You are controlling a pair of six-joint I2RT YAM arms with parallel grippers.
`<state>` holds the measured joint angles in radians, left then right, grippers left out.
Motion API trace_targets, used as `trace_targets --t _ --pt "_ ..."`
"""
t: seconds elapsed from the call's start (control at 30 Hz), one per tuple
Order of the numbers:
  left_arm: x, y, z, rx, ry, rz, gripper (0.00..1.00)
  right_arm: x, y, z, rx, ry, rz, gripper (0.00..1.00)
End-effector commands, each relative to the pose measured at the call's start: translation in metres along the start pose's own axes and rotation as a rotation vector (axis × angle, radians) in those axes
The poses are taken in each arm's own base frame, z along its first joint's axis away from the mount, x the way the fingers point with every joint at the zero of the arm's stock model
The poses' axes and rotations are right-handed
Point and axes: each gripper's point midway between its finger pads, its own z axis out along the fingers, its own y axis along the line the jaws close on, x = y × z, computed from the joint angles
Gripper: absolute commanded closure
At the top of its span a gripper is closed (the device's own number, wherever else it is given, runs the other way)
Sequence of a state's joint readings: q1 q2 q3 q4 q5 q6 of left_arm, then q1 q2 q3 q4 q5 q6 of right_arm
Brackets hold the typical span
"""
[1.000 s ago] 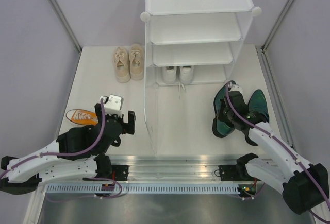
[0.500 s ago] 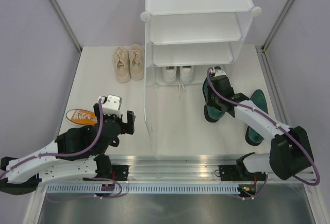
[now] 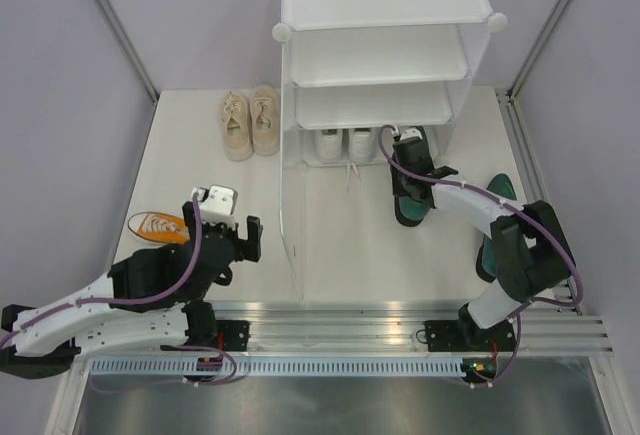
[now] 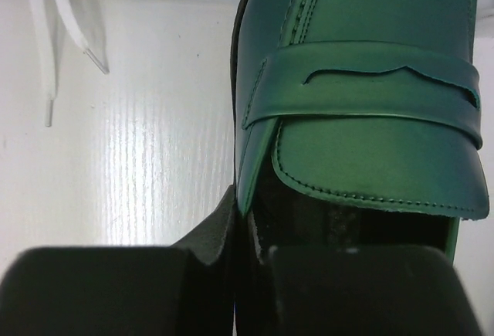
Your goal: Place and organize the shoes in the shoe cabinet
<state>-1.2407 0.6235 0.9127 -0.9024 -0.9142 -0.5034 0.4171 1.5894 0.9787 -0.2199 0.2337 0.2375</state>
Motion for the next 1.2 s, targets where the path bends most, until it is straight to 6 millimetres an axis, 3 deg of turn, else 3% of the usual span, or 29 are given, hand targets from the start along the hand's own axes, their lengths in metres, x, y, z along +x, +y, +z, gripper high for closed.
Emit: trace_targets --t 0.0,0.07,0.1,0.17,0.23,0.4,0.43,0.57,0.63,0.67,0.7,0.73,0.77,0.93,1.17 --pt "-0.007 0.0 0.002 -0.007 -0.027 0.008 0.0 -0.044 0.007 0.0 -0.013 -0.137 0.003 0.84" --pt "-0.007 -0.001 0.002 -0.008 -0.026 0.012 0.0 -0.046 0.008 -0.005 -0.019 -0.139 0.008 0.68" --pt "-0.007 -0.001 0.002 -0.008 -0.026 0.012 0.0 -0.05 0.007 -0.008 -0.016 -0.147 0.013 0.51" --pt "-0.006 -0.001 0.003 -0.01 -0.025 0.015 0.0 -0.06 0.005 -0.021 -0.015 -0.176 0.029 0.32" --pt "-0.006 -0.001 0.003 -0.011 -0.024 0.018 0.0 -0.069 0.004 -0.031 -0.013 -0.203 0.04 0.25" --pt "-0.006 -0.001 0.003 -0.012 -0.025 0.017 0.0 -0.092 0.011 -0.064 -0.043 -0.296 0.086 0.24" --pt "-0.007 -0.001 0.003 -0.013 -0.025 0.017 0.0 -0.104 0.02 -0.071 -0.079 -0.351 0.104 0.25" --pt "-0.01 0.001 0.003 -0.02 -0.036 0.01 0.0 -0.119 0.089 -0.078 -0.237 -0.439 0.077 0.3" --pt "-0.01 0.0 0.003 -0.021 -0.037 0.011 0.0 -0.117 0.112 -0.061 -0.261 -0.422 0.064 0.31" --pt "-0.01 0.001 0.003 -0.022 -0.038 0.011 0.0 -0.124 0.13 -0.063 -0.295 -0.437 0.06 0.31" --pt "-0.01 0.001 0.003 -0.021 -0.038 0.008 0.0 -0.125 0.139 -0.059 -0.304 -0.437 0.059 0.32" --pt "-0.01 0.001 0.003 -0.022 -0.039 0.008 0.0 -0.119 0.148 -0.041 -0.301 -0.415 0.064 0.31" --pt "-0.01 0.002 0.003 -0.023 -0.04 0.007 0.0 -0.126 0.155 -0.04 -0.299 -0.427 0.079 0.31" --pt "-0.011 0.003 0.001 -0.02 -0.046 -0.004 0.0 -0.124 0.166 0.004 -0.224 -0.428 0.115 0.28" --pt "-0.01 0.001 0.001 -0.009 -0.043 -0.004 0.0 -0.125 0.181 0.043 -0.198 -0.432 0.132 0.25"
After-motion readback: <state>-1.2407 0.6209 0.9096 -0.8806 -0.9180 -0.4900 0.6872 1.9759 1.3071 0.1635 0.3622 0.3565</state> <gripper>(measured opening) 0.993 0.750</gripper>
